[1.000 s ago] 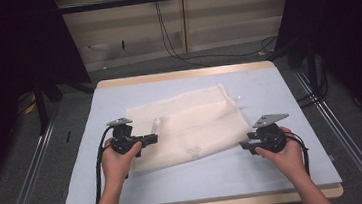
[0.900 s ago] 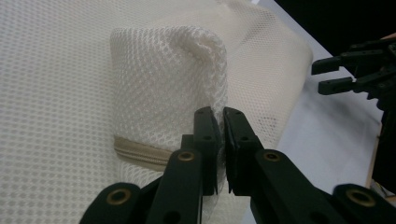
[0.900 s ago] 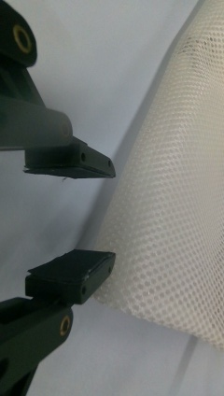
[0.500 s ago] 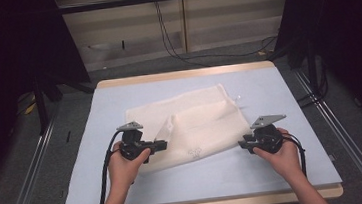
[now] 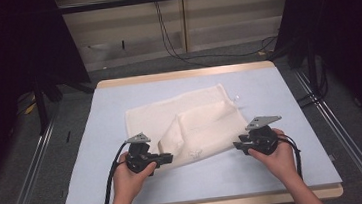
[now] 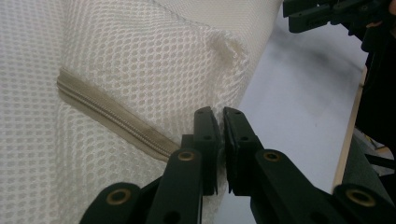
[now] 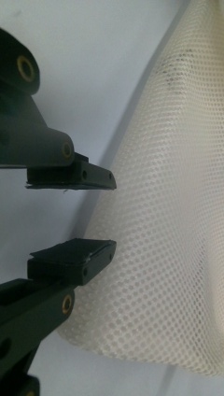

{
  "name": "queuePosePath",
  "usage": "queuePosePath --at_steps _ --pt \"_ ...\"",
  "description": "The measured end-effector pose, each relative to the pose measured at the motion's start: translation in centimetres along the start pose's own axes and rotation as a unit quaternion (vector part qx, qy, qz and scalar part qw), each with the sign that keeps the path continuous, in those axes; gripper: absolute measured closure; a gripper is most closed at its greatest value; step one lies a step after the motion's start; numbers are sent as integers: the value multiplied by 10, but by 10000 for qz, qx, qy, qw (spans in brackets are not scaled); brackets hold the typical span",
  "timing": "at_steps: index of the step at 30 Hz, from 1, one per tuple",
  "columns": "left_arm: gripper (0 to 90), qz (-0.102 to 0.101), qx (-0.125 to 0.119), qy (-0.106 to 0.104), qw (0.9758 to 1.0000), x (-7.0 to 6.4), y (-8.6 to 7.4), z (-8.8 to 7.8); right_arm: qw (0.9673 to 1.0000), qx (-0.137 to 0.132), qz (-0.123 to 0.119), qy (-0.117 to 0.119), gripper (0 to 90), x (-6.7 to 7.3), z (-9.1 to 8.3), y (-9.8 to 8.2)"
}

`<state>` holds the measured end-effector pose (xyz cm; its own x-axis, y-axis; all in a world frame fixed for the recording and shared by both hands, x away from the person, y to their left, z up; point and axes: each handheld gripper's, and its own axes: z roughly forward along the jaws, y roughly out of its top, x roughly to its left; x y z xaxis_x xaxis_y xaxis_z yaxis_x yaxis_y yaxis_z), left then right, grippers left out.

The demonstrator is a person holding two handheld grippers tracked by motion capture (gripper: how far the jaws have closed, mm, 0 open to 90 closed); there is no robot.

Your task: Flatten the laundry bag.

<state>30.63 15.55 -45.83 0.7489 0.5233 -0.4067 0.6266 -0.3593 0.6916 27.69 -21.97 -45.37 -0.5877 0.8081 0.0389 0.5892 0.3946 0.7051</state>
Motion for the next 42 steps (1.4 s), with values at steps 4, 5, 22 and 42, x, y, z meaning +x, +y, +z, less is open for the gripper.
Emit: queuePosePath --at_steps 4,5,22,42 --pt "847 7 -14 -30 10000 -3 0 1 10000 -14 -28 52 627 2 1 2" --pt "847 23 -24 -42 10000 -4 0 0 10000 6 -24 37 625 3 2 3" --pt "847 146 384 -286 9987 -10 -9 17 9987 -201 -34 474 488 34 34 39" --pt "843 294 461 -247 9982 -11 -11 19 9962 -185 -57 848 445 73 65 64"
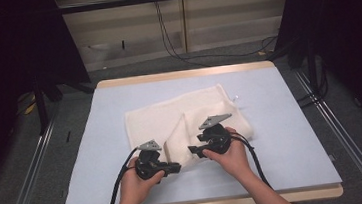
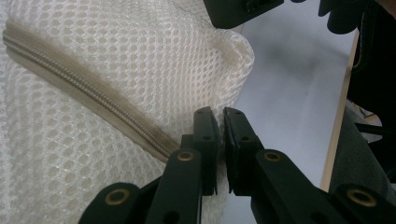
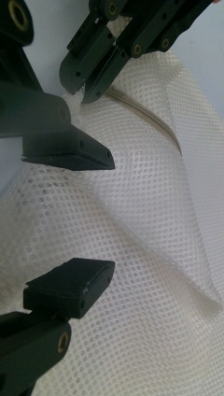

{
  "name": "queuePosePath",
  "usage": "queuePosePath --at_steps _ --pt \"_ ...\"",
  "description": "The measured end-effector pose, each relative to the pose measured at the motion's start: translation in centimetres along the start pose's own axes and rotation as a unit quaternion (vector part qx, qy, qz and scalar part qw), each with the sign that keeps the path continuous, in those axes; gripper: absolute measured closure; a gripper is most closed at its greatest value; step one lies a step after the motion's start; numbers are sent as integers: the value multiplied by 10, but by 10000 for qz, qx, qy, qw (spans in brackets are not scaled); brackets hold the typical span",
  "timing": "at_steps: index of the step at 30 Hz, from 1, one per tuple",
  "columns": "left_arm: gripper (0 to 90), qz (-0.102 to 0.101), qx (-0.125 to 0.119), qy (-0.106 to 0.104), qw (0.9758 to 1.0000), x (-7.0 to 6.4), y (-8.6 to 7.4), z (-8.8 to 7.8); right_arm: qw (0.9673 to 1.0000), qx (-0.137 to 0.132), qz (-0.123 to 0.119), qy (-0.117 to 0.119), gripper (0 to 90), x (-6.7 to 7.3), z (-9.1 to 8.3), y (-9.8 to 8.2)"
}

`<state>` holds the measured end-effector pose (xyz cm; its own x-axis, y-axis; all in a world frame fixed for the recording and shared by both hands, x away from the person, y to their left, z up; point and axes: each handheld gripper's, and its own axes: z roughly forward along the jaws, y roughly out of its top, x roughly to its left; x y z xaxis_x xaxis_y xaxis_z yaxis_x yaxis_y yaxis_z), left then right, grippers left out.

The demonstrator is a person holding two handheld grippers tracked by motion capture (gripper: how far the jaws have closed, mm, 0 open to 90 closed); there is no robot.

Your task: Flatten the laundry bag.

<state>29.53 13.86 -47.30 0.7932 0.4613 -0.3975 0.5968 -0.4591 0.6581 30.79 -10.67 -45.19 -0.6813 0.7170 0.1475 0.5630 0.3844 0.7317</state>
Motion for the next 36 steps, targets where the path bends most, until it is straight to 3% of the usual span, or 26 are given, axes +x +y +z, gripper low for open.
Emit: queuePosePath --at_steps 7,9,10,12,13,15,16,18,20,25,27,29,30,32,34,36 --pt "837 -3 4 12 10000 -1 1 -1 9999 17 19 132 460 4 8 2" --pt "805 -39 -4 -30 10000 -1 1 -1 9997 148 -35 176 510 8 14 0" --pt "795 -72 -5 -61 10000 -1 2 -3 9990 298 -185 267 586 10 19 -3" --pt "773 -179 -129 -140 9997 -1 5 -7 9990 322 -176 269 623 11 21 -4" --pt "677 -227 -274 -94 9993 0 8 -13 9986 355 -179 339 703 13 22 -5" --pt "601 -207 -358 4 9991 0 10 -17 9985 323 -192 394 729 13 23 -6" --pt "572 -213 -499 198 9983 3 14 -24 9981 359 -266 421 790 14 23 -7" --pt "523 -239 -566 256 9978 5 16 -27 9976 321 -353 498 823 14 23 -8" --pt "430 -180 -669 543 9961 10 19 -29 9977 325 -358 468 834 15 20 -9" --pt "373 -232 -709 751 9944 23 29 -24 9977 242 -342 527 849 16 17 -10" --pt "369 -260 -737 774 9939 31 33 -19 9979 241 -363 475 847 17 15 -10" --pt "371 -342 -800 655 9941 39 35 -14 9978 200 -426 460 845 20 13 -11" --pt "402 -443 -839 419 9946 45 36 -9 9978 177 -418 476 843 20 10 -12" --pt "467 -413 -751 333 9958 48 37 -2 9977 169 -434 497 839 20 7 -13" --pt "591 -377 -650 311 9967 49 37 1 9978 164 -414 486 804 20 6 -14" --pt "626 -341 -652 318 9968 48 37 1 9980 175 -401 453 762 21 5 -15"
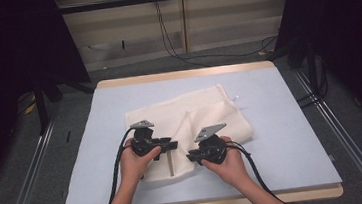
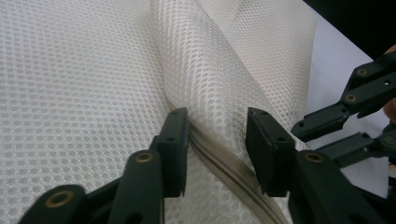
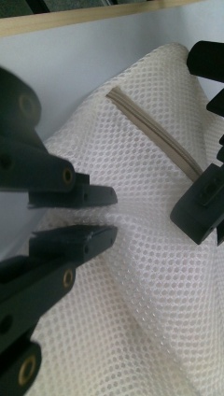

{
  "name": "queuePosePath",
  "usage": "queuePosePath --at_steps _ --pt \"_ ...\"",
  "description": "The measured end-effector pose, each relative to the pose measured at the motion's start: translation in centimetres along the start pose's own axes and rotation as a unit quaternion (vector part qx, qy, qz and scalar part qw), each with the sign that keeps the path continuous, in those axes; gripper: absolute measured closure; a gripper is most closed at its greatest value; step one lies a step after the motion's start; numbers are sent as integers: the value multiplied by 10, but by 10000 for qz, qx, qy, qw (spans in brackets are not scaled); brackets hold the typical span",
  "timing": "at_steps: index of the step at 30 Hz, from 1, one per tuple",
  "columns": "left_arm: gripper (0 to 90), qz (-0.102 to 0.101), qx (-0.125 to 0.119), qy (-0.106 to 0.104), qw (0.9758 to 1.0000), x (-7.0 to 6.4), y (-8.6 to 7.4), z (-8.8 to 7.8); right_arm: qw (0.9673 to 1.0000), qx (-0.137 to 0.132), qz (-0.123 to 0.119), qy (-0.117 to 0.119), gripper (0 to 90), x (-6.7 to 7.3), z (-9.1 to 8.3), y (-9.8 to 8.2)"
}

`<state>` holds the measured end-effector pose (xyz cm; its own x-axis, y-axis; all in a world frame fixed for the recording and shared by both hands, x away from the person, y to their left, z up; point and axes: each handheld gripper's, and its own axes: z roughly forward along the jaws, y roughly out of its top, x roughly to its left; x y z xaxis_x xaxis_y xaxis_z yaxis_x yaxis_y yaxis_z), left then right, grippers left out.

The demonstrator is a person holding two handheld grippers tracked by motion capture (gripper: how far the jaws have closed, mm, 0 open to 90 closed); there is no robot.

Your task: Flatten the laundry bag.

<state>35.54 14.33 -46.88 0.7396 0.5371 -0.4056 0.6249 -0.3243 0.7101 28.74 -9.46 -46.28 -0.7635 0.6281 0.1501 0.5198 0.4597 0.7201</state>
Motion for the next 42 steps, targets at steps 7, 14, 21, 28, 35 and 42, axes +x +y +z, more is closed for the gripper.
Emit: queuePosePath --at_steps 7,14,21,28,35,42 --pt "793 130 -65 128 9998 -5 3 -8 9998 -111 158 -53 590 -5 -20 -7" --pt "800 149 -251 85 9995 -6 7 -17 9992 238 242 -188 769 -14 -28 -27" --pt "801 223 -420 -75 9988 -15 14 -22 9986 288 282 -336 869 -23 -15 -30" --pt "803 285 -602 -164 9976 -19 19 -28 9972 88 204 -714 900 -35 -3 -20" --pt "804 495 -521 -275 9970 -29 20 -28 9962 -16 198 -843 882 -46 1 -16" --pt "804 596 -276 -370 9972 -38 15 -18 9952 4 285 -936 821 -53 -24 -30"
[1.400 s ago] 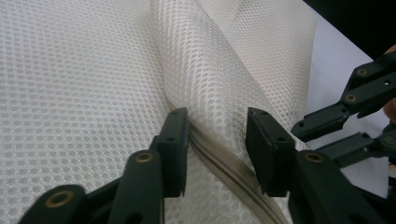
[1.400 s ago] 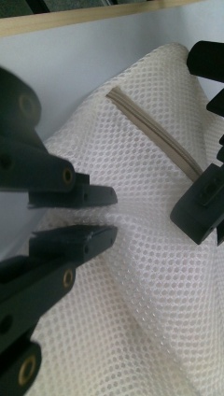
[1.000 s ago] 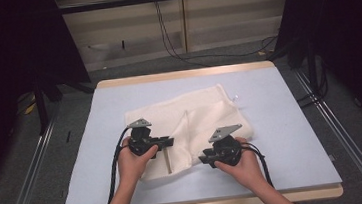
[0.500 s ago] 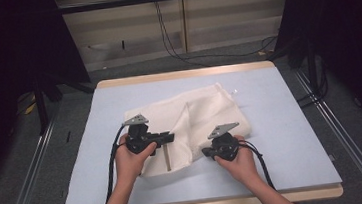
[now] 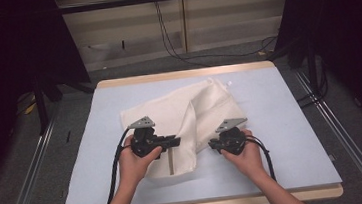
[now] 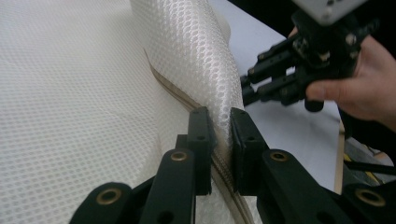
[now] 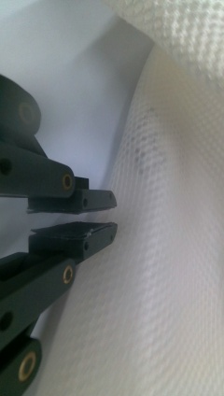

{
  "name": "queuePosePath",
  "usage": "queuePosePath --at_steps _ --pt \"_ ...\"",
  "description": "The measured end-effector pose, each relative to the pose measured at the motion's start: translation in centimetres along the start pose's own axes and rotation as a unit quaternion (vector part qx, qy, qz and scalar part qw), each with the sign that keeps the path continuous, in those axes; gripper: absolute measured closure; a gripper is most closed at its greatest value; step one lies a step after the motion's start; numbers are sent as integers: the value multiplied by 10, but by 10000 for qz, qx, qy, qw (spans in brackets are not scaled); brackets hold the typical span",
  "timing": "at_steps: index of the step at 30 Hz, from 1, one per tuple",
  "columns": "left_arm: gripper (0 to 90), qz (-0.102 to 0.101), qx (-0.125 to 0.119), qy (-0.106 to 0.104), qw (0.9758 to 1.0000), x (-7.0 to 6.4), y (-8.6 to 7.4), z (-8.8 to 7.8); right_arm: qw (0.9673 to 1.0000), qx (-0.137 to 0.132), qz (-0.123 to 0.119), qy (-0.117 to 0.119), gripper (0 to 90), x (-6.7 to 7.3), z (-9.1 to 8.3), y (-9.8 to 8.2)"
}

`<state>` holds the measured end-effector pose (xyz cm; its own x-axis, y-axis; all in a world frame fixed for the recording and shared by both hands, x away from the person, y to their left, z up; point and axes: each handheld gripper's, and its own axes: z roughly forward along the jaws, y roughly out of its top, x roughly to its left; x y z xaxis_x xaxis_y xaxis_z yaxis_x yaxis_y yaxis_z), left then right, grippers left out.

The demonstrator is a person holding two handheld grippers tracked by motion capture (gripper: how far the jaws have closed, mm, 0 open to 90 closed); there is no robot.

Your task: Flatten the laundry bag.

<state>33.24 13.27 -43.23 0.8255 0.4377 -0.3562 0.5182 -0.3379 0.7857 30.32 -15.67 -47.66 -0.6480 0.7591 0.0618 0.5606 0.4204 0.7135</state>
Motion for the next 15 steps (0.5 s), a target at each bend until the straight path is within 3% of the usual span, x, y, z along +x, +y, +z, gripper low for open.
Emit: queuePosePath --at_steps 4,8,15 --pt "804 77 126 -112 9998 -8 -4 6 9993 3 239 -297 812 -23 -23 -13" --pt "804 117 254 -193 9994 -13 -8 11 9984 10 356 -438 805 -35 -37 -22" --pt "803 103 367 -335 9987 -20 -15 18 9979 -43 447 -470 787 -42 -46 -29"
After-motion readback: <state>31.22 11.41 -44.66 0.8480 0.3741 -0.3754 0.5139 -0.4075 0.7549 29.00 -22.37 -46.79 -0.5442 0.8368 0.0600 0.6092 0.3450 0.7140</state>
